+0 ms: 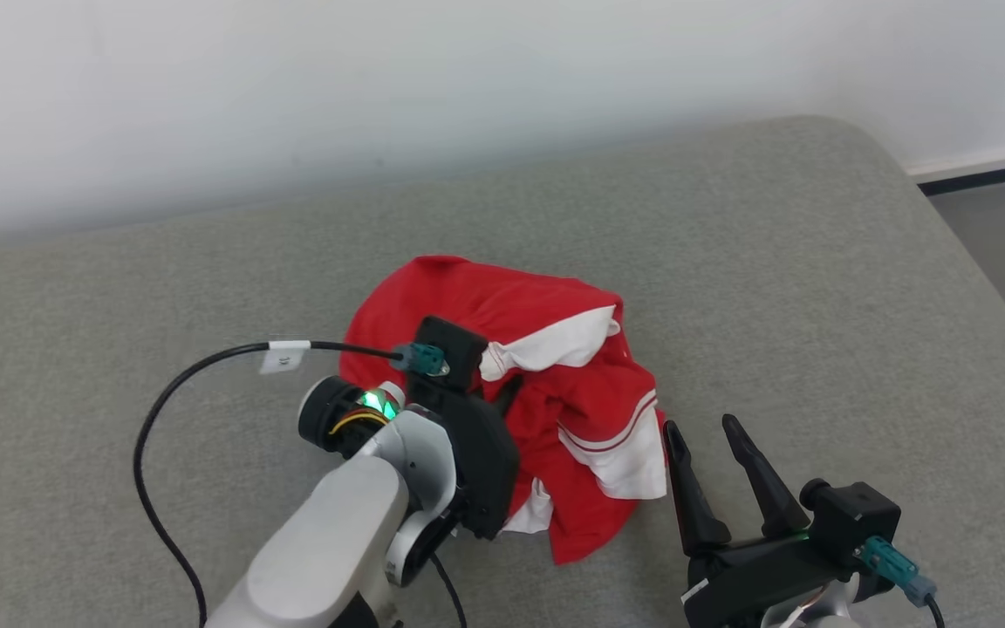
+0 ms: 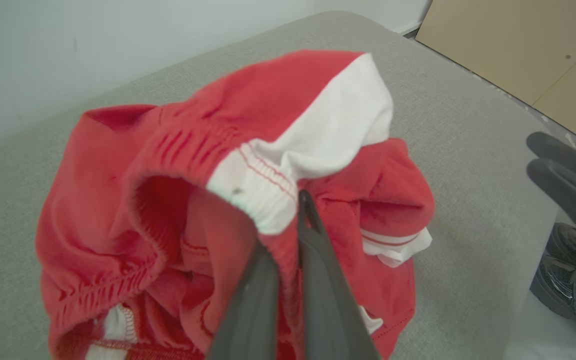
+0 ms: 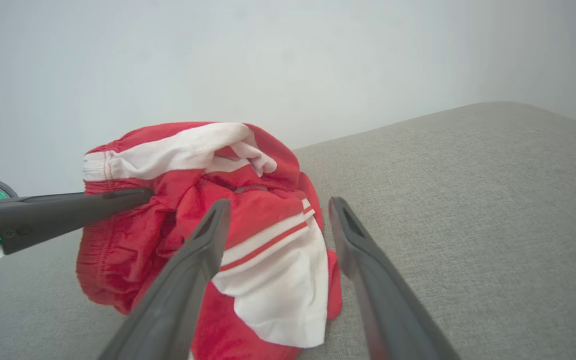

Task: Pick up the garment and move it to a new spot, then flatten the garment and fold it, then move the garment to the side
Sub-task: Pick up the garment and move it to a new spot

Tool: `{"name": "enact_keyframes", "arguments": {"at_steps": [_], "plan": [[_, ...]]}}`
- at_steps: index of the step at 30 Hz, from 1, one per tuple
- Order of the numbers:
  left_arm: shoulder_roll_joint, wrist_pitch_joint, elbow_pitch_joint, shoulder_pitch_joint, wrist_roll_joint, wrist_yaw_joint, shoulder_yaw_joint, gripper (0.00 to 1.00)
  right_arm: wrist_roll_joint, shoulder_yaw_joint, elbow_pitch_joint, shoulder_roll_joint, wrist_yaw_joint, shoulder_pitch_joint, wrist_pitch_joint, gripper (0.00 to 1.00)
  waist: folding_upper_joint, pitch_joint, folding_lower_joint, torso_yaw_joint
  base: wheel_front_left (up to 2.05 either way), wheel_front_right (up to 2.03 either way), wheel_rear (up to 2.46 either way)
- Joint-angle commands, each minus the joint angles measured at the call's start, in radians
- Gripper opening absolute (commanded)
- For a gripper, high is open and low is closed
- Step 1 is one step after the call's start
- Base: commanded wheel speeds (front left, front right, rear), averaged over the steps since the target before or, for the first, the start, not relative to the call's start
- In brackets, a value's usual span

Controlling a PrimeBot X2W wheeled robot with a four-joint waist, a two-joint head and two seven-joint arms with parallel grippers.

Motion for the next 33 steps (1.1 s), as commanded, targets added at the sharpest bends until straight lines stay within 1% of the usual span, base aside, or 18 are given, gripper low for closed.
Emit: {"name": "enact_keyframes", "arguments": {"at_steps": [1, 5, 10, 14, 18, 21, 25, 30, 33], "plan": [[-0.004, -0.004, 0.003, 0.009, 0.003, -0.006, -0.004, 1.0, -0.006, -0.001, -0.001, 0.003, -0.002, 0.0, 0.002, 1.0, 0.0, 0.0, -0.0001, 0.021, 0.0, 0.0, 0.0], [-0.018, -0.016, 0.013, 0.015, -0.014, -0.005, -0.016, 1.0, -0.005, -0.007, 0.001, 0.003, -0.002, 0.006, 0.003, 1.0, 0.0, -0.01, -0.0001, 0.059, 0.0, 0.0, 0.0], [-0.026, 0.003, -0.041, 0.007, -0.04, -0.003, -0.024, 1.0, -0.01, -0.035, 0.001, 0.003, -0.002, 0.031, 0.003, 1.0, 0.0, -0.035, -0.0001, 0.111, 0.0, 0.0, 0.0], [-0.013, 0.035, -0.121, 0.012, -0.053, 0.002, -0.021, 1.0, -0.015, -0.053, -0.002, 0.003, -0.002, 0.053, 0.01, 1.0, 0.0, -0.058, -0.0001, 0.141, 0.0, 0.0, 0.0], [0.016, 0.076, -0.215, 0.025, -0.061, 0.022, -0.01, 1.0, -0.023, -0.061, -0.012, 0.003, -0.002, 0.077, 0.02, 1.0, 0.0, -0.076, -0.0001, 0.159, 0.0, 0.0, 0.0], [0.05, 0.096, -0.281, 0.02, -0.052, 0.051, 0.006, 1.0, -0.027, -0.063, -0.021, 0.003, -0.002, 0.084, 0.03, 1.0, 0.0, -0.08, -0.0001, 0.16, 0.0, 0.0, 0.0], [0.095, 0.123, -0.308, 0.008, -0.034, 0.086, 0.029, 1.0, -0.021, -0.055, -0.03, 0.003, -0.002, 0.087, 0.038, 1.0, 0.0, -0.08, -0.0001, 0.146, 0.0, 0.0, 0.0], [0.137, 0.171, -0.236, -0.013, -0.03, 0.115, 0.042, 1.0, -0.018, -0.048, -0.044, 0.003, -0.002, 0.073, 0.039, 1.0, 0.0, -0.058, -0.0001, 0.111, 0.0, 0.0, 0.0], [0.136, 0.184, -0.168, -0.019, -0.049, 0.124, 0.053, 1.0, -0.02, -0.049, -0.05, 0.003, -0.002, 0.064, 0.037, 1.0, 0.0, -0.035, -0.0001, 0.09, 0.0, 0.0, 0.0]]}}
